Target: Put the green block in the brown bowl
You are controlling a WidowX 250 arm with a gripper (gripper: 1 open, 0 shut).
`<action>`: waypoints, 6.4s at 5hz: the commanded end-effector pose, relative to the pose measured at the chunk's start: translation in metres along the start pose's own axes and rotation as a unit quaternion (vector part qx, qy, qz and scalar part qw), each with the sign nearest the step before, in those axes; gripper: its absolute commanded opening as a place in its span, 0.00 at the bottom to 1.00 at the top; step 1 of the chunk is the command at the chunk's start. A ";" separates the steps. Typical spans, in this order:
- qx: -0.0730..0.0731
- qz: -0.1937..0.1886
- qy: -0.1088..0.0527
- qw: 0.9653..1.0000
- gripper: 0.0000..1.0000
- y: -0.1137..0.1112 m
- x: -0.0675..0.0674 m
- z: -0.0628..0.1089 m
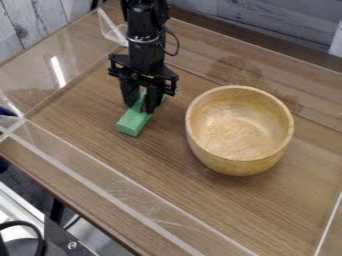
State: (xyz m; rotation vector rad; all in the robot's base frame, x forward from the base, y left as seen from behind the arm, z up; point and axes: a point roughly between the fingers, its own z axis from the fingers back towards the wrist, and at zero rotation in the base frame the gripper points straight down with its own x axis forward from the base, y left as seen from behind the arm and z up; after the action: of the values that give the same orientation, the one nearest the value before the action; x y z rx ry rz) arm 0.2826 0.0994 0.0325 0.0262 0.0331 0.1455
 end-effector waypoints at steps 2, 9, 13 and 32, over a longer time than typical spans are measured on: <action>-0.006 0.005 -0.020 1.000 0.00 -0.003 0.007 0.021; -0.041 -0.008 -0.051 0.998 0.00 -0.033 0.015 0.074; -0.072 -0.102 -0.056 0.991 0.00 -0.118 0.015 0.093; -0.059 -0.134 -0.043 0.988 1.00 -0.129 -0.004 0.099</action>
State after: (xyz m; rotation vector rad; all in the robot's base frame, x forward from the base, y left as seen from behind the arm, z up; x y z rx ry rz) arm 0.2915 -0.0325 0.0995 -0.0919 0.0428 -0.1227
